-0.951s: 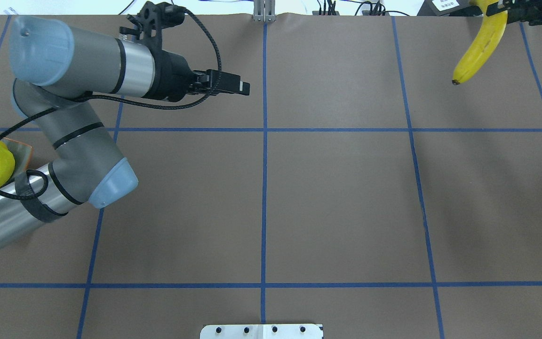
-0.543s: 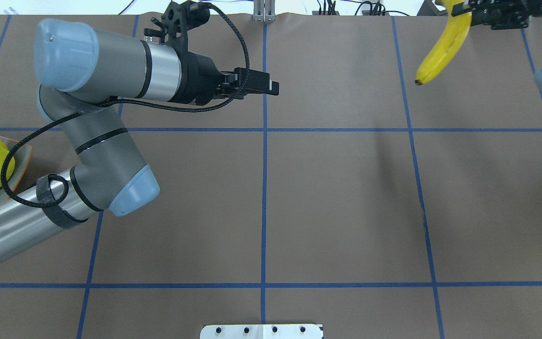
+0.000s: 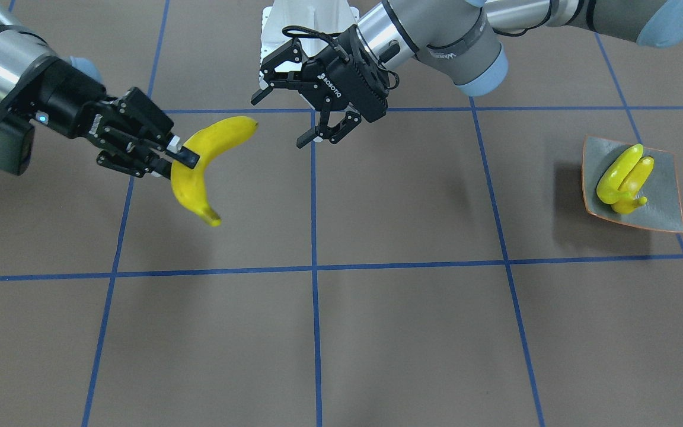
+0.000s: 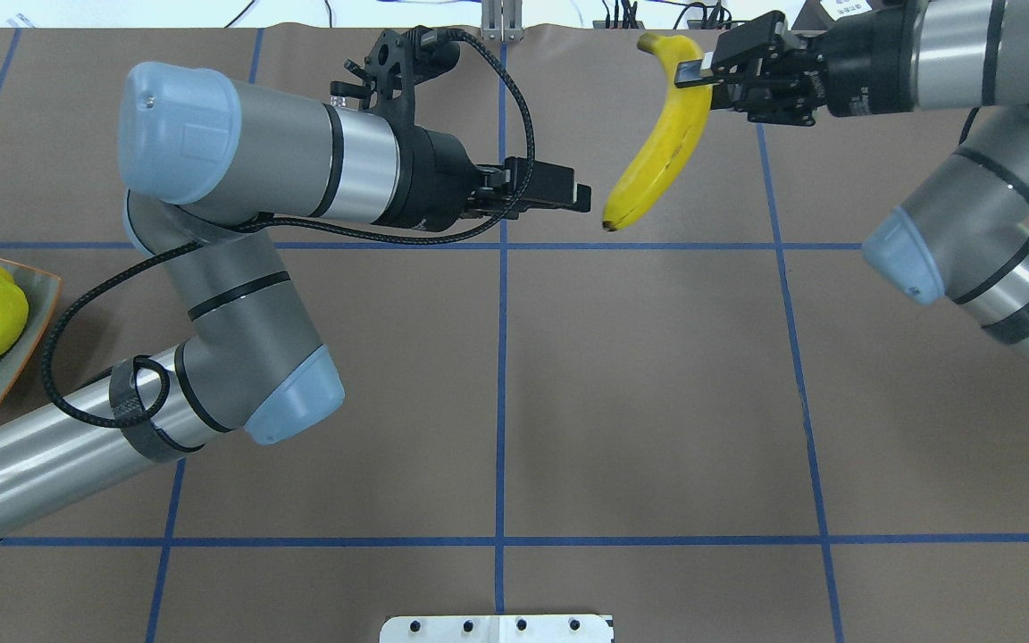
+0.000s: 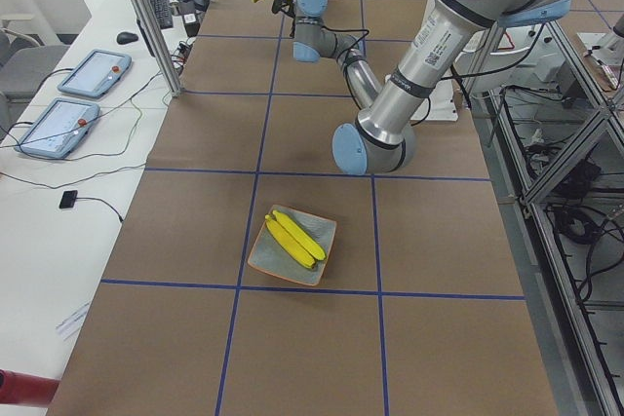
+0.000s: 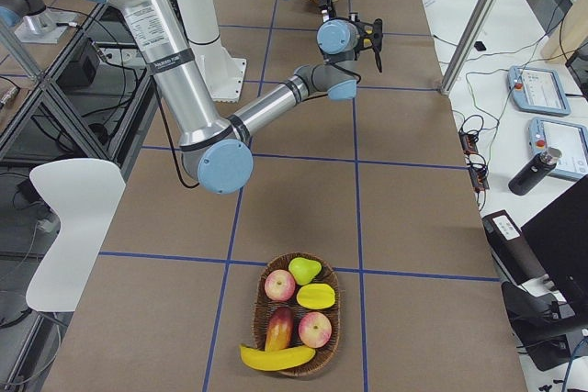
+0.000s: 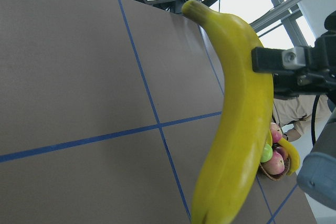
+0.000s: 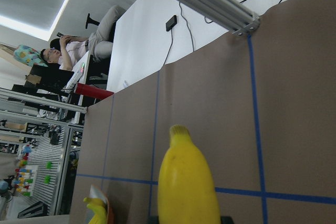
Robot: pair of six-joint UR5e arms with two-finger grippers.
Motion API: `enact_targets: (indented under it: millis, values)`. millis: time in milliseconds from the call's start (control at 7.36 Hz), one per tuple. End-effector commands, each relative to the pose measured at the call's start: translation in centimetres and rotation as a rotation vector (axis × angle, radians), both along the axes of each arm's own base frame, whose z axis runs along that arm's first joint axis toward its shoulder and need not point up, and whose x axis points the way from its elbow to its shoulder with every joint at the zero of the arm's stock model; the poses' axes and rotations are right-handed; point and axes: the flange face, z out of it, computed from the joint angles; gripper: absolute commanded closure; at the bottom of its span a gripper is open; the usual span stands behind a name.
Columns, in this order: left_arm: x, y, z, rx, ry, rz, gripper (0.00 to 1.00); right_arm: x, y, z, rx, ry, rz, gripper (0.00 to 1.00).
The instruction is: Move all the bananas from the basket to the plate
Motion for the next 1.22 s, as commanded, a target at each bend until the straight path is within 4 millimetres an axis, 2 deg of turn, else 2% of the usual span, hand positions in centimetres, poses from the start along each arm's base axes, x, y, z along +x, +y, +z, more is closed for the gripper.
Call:
enact_targets:
  millis: [0,272,543,679,1087]
  values:
    - [0.2,0.2,0.0,0.001,0.001,0.008,0.0,-2.9,2.5,-1.3,0.005,-0.043,0.008,1.0]
    - [1.3,1.6,-0.1,0.006,0.002,0.04,0.0,-4.6,3.5,-1.5,0.005,-0.053,0.014,1.0]
    - [1.6,2.6,-0.4,0.013,0.011,0.055,0.0,-5.1,3.8,-1.7,0.004,-0.057,0.008,1.0]
    - [1.6,2.6,-0.3,0.015,0.009,0.055,0.04,-5.3,4.0,-1.7,0.003,-0.056,0.003,1.0]
    - [1.6,2.6,0.0,0.017,0.005,0.056,0.75,-5.4,4.0,-1.3,0.001,-0.046,-0.002,1.0]
